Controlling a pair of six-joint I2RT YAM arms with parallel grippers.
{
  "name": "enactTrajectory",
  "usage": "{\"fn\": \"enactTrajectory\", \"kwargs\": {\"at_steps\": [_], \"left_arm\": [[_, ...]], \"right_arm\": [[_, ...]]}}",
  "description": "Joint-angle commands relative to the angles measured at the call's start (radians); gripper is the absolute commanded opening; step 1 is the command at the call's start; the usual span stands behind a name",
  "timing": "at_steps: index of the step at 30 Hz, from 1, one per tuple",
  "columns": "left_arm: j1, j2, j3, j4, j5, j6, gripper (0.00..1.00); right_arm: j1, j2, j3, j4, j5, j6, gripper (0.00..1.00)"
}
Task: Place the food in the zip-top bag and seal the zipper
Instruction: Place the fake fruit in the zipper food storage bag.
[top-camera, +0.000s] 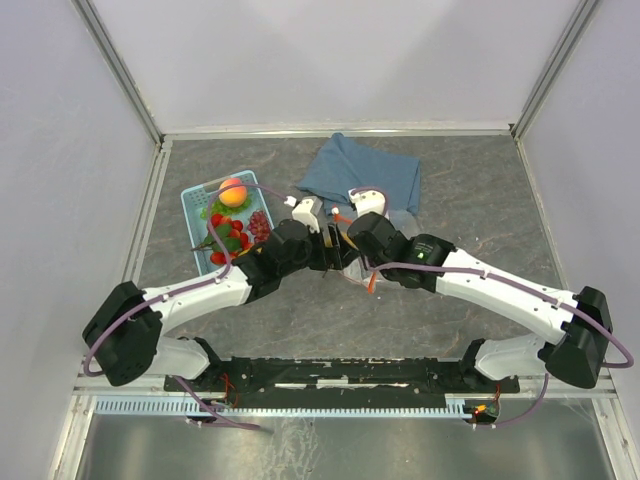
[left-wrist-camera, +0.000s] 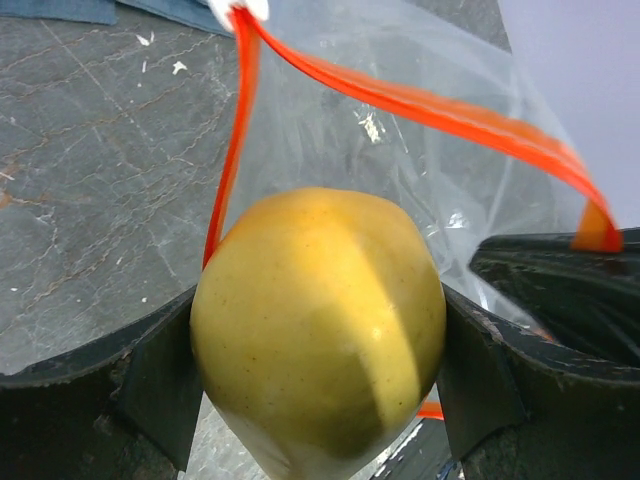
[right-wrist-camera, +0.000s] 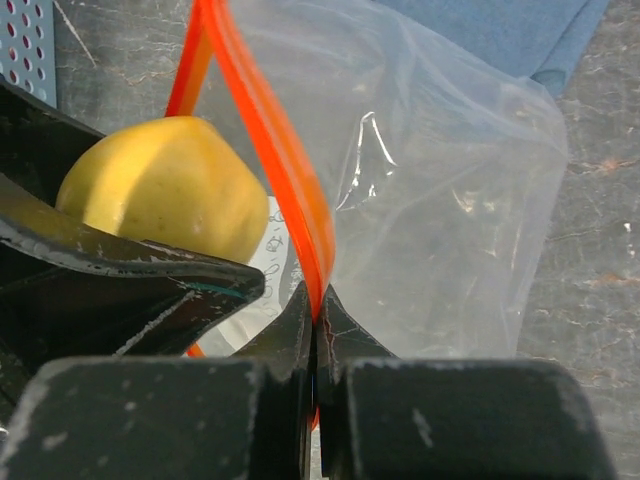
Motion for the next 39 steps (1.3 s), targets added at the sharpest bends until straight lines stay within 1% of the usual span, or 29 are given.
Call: {"fn": "enactTrajectory", "kwargs": {"at_steps": [1,5,10,13,18,21,23,31,39], "left_arm": [[-0.021,0.0,0.059,0.035,-0.02,-0.036,0.59],[-0.035,0.023,0.075,0.021,-0.02,-0.033,0.67],[-0.058,0.048,0.094,-0.001,-0.034,-0.033,0.74],[-0.071,0.056,0.113,-0.041,-0.067,-0.022,0.81],[-0.075,0.045,0.121,-0.079,-0.106,-0.015,0.88],[-0.075,0.034,0.122,-0.094,-0.126,-0.014,0.95],[-0.076,0.03,0.123,-0.105,-0.14,-0.013,0.96],[-0.076,0.016,0.142,-0.166,-0.177,0.001,0.97],[-0.075,-0.167,0.145,-0.272,-0.236,0.045,1.0]], "right_arm": [[0.003,-0.01,-0.024,0.081,-0.04,0.025,0.02],[0.002,-0.014,-0.039,0.105,-0.056,0.035,0.02],[0.002,-0.029,-0.047,0.123,-0.054,0.034,0.02],[0.002,-0.041,-0.055,0.127,-0.041,0.035,0.02],[0.002,-0.062,-0.066,0.139,-0.027,0.037,0.02],[0.003,-0.068,-0.073,0.147,-0.025,0.04,0.02],[0.002,-0.07,-0.074,0.149,-0.022,0.042,0.02],[0.003,-0.091,-0.077,0.153,-0.01,0.042,0.02],[0.002,-0.101,-0.083,0.1,0.104,0.041,0.02]]}}
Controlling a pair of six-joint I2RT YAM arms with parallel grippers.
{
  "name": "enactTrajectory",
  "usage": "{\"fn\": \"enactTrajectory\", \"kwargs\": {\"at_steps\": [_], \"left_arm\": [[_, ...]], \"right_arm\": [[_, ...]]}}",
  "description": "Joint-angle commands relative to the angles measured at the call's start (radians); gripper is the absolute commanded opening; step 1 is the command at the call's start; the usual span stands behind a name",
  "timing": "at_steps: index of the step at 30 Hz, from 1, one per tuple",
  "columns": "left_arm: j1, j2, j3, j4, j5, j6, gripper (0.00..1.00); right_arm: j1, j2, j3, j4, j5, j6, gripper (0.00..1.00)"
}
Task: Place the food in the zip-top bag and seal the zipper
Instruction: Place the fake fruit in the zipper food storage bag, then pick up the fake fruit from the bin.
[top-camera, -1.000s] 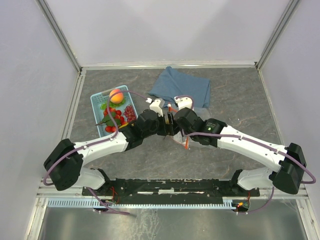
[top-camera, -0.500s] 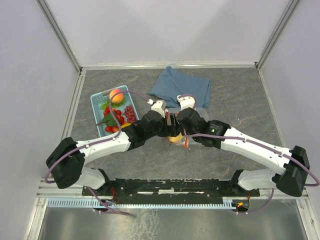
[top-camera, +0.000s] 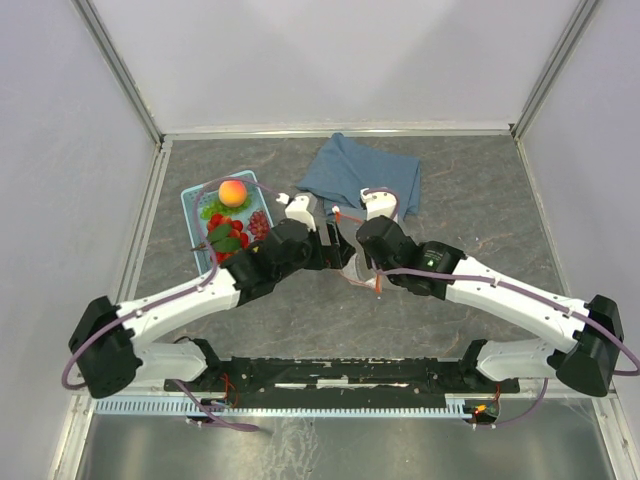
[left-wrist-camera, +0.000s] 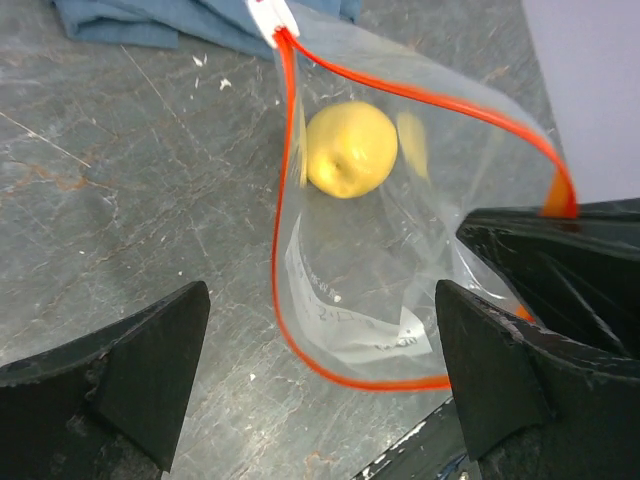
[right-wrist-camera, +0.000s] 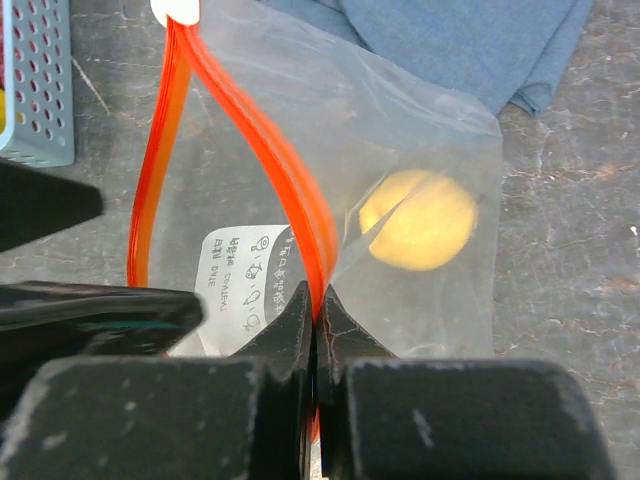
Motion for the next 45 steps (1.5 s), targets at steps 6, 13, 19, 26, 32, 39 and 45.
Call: {"fn": "enactTrajectory", "kwargs": {"at_steps": [6,13,19,26,32,39,45], "left_arm": [[0.006,-0.178,0.059,-0.125,-0.185,0.091,0.99],[0.136,-0.208,0.089,-0.212,-0.21,0.126,0.99],[0.345,-0.157,0.185,-0.311,-0.179,0.198,0.99],[0.535,-0.018,0.364,-0.457,-0.108,0.327,0.99],[0.652,0.155,0.464,-0.501,-0.037,0.439,0.99],[0.734,0.396,0.612,-0.531,-0.069,0.562,0.99],[0.781,0.555,0.74,-0.549,-0.025,0.643,0.99]], "right_arm": [[0.003,-0.039,-0.007,-0.035,0.148,0.0,0.02],[0.003,-0.047,-0.014,-0.034,0.16,-0.019,0.02],[0.002,-0.048,-0.029,-0.012,0.156,-0.046,0.02],[0.003,-0.056,-0.047,0.03,0.157,-0.088,0.02],[0.003,-0.069,-0.072,0.06,0.16,-0.116,0.02],[0.002,-0.082,-0.096,0.086,0.146,-0.136,0.02],[0.0,-0.095,-0.109,0.098,0.146,-0.149,0.02]]}}
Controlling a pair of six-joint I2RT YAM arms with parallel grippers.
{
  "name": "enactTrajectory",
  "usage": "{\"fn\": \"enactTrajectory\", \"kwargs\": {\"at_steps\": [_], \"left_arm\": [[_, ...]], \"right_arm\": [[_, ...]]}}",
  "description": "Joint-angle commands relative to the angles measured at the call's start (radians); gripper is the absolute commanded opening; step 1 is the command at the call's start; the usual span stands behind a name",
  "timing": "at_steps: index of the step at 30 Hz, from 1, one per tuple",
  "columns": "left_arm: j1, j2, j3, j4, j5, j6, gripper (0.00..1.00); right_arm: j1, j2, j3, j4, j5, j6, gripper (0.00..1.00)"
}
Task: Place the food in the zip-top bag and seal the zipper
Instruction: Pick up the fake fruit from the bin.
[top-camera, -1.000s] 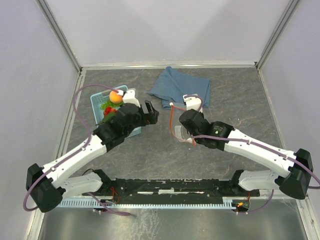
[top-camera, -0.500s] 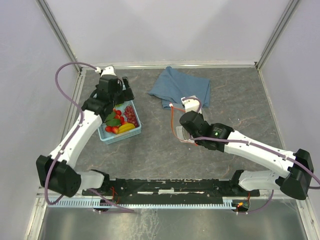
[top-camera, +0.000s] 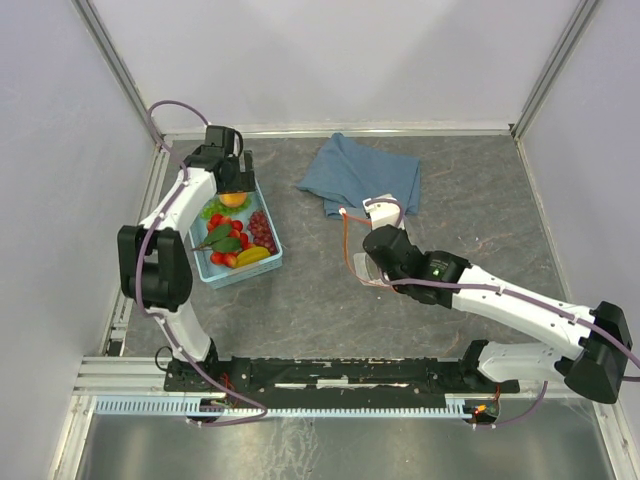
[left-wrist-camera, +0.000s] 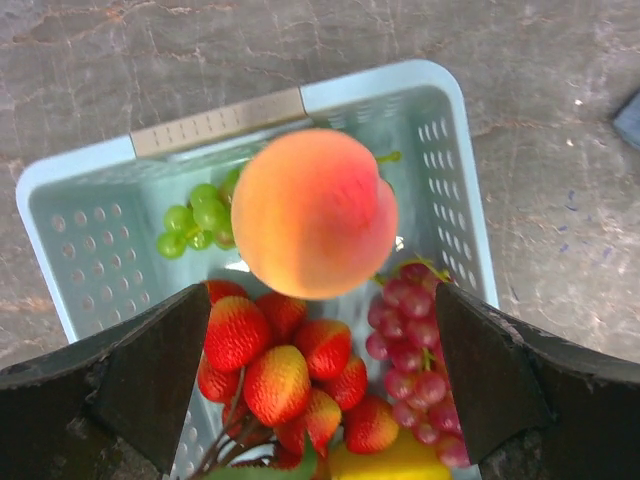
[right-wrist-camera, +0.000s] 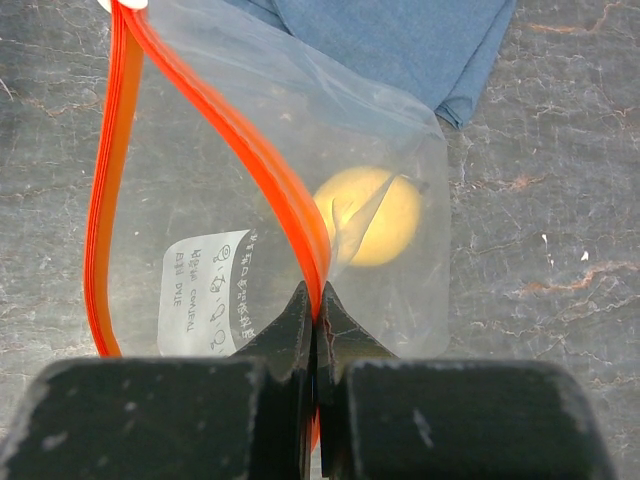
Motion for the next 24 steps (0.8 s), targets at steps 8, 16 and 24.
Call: {"fn": "enactTrajectory", "kwargs": {"at_steps": [8,16,24], "left_arm": [[0.063,0.19,0.186,-0.017,0.116,0.141,1.0],[0.065,0.264,0.223,-0.02,0.179,0.132,0.91],[0.063,0.205,0.205,-0.029,0.2,0.11,0.68]], "right_arm": [[0.001,-0.029,-0.023,0.063,0.02,-0.026,0.02],[-0.001,-0.015,-0.025,0.062,0.014,-0.017,0.02],[-0.001,-0.018,-0.017,0.052,0.018,-0.012,0.02]]}}
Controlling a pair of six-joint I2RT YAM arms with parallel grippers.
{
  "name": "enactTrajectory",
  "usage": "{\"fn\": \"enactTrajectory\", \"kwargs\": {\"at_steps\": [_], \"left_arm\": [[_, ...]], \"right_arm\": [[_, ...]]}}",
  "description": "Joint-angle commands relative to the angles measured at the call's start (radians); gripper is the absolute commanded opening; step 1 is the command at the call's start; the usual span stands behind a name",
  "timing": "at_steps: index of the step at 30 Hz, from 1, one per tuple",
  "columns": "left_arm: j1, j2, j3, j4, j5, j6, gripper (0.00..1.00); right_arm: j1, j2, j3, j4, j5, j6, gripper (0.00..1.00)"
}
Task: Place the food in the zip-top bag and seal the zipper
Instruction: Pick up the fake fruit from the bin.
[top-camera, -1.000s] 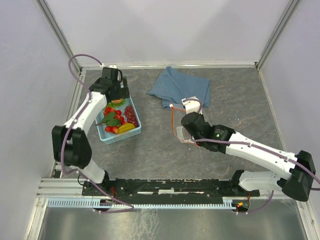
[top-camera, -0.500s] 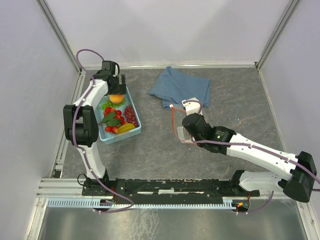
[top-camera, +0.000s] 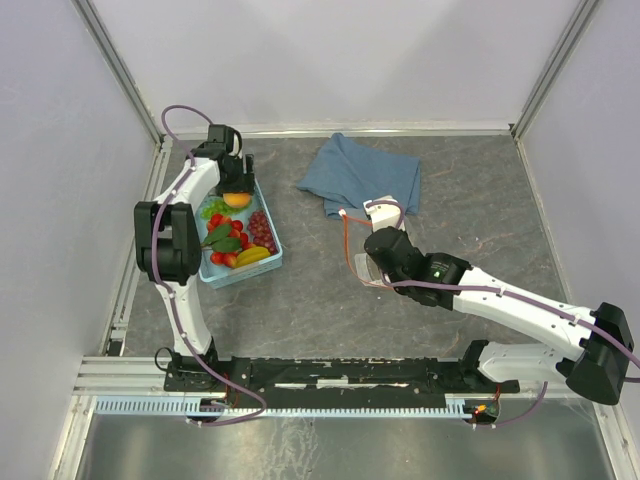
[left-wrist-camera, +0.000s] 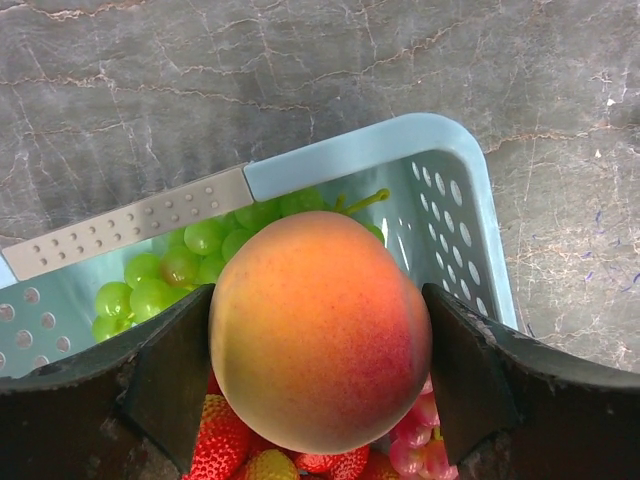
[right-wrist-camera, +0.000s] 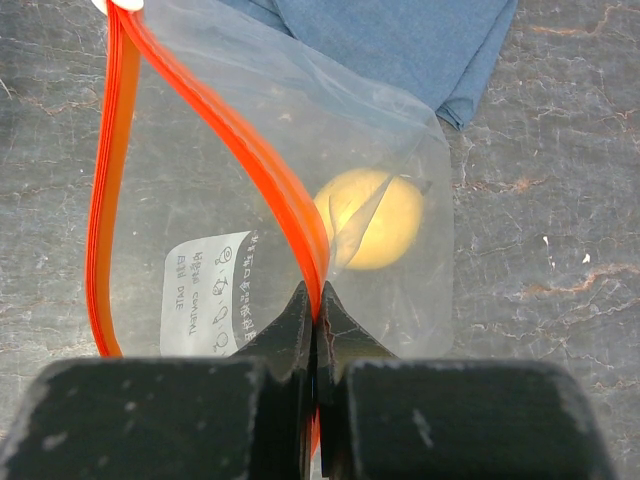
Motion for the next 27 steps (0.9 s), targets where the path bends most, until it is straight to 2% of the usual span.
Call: {"fn": "enactTrajectory", "kwargs": {"at_steps": [1,7,12,19,27], "left_arm": [[0.0,-0.08,0.017,0.001,0.033,0.023,0.67],[-0.004,-0.203,-0.039,0.0,0.039,-0.029,0.64],[-0.009,-0.318,-0.11,0.01,0.102,-0.093,0.63],[-0.022,-0.562,-0.354,0.148,0.273,-0.227,0.63],[-0.112,-0.772,-0.542,0.243,0.317,-0.325,0.63]], "right_arm": [[-0.001,-0.002,0.014,0.022,0.019,0.002,0.02],[-0.001,0.0,0.029,0.01,0.022,0.007,0.02],[0.0,0.002,0.045,-0.004,0.025,0.015,0.02],[-0.001,-0.009,0.062,-0.013,0.017,0.033,0.02],[-0.001,0.0,0.076,-0.015,-0.011,0.072,0.02]]}}
